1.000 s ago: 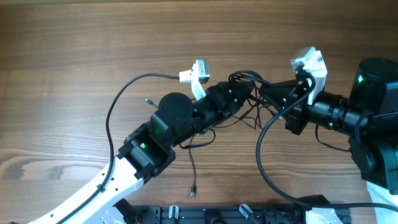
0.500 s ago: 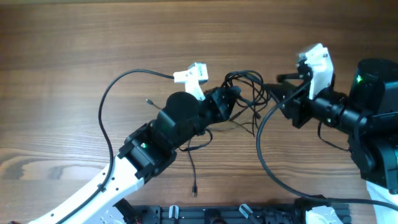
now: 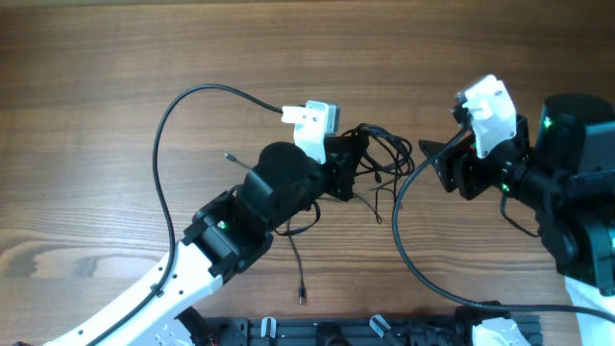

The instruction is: Untangle cables

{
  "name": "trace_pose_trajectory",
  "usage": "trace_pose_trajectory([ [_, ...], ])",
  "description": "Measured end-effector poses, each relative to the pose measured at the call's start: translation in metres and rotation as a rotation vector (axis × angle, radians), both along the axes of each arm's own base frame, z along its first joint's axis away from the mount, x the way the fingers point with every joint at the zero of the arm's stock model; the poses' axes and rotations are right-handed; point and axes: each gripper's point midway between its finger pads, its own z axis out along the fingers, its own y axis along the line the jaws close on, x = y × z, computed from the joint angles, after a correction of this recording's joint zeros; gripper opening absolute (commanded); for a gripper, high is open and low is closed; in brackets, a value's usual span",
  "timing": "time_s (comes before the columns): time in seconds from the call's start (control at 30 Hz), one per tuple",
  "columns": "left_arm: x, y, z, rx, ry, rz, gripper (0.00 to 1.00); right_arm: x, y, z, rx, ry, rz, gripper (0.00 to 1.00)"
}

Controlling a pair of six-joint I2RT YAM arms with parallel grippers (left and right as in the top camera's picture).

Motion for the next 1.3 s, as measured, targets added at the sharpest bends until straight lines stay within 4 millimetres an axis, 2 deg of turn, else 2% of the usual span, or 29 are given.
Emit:
trace_pose_trajectory([
  [0.1, -0.003, 0.001, 0.006, 0.013, -0.039, -0.022, 0.04, -0.006, 0.014, -0.007, 0.018, 0.034, 0.103, 0.67],
  [0.27, -0.005, 0.003, 0.011, 0.014, -0.064, -0.024, 0.04, -0.016, 0.031, -0.004, 0.056, 0.024, 0.231, 0.66],
  [0.57, 0.004, 0.02, -0.01, 0.106, -0.024, 0.071, 0.04, -0.005, 0.014, -0.009, 0.013, 0.041, 0.101, 0.68],
  [0.7, 0.005, 0.024, -0.015, 0.13, -0.013, 0.091, 0.04, -0.014, 0.029, -0.003, 0.029, 0.0, 0.242, 0.68],
  [0.8, 0.004, 0.024, -0.016, 0.131, -0.012, 0.089, 0.04, -0.028, 0.049, 0.007, 0.059, -0.071, 0.425, 0.72],
  [0.93, -0.003, 0.014, -0.011, 0.116, -0.026, 0.059, 0.04, -0.035, 0.057, 0.012, 0.069, -0.115, 0.511, 0.71],
  [0.97, -0.007, 0.01, -0.008, 0.105, -0.035, 0.045, 0.04, -0.036, 0.058, 0.013, 0.069, -0.122, 0.522, 0.69],
  [1.0, -0.01, 0.005, -0.005, 0.094, -0.045, 0.032, 0.04, -0.036, 0.058, 0.013, 0.07, -0.125, 0.528, 0.61],
  [1.03, -0.013, 0.0, -0.001, 0.079, -0.057, 0.019, 0.04, -0.037, 0.059, 0.014, 0.071, -0.128, 0.533, 0.29],
  [1.07, -0.015, -0.002, 0.002, 0.071, -0.064, 0.01, 0.04, -0.037, 0.059, 0.014, 0.071, -0.13, 0.537, 0.13],
  [1.1, -0.018, -0.005, 0.004, 0.063, -0.071, 0.002, 0.04, -0.037, 0.059, 0.014, 0.065, -0.135, 0.54, 0.06],
  [1.3, -0.02, -0.006, 0.003, 0.069, -0.068, -0.001, 0.04, -0.026, 0.049, 0.01, 0.042, -0.106, 0.438, 0.04],
])
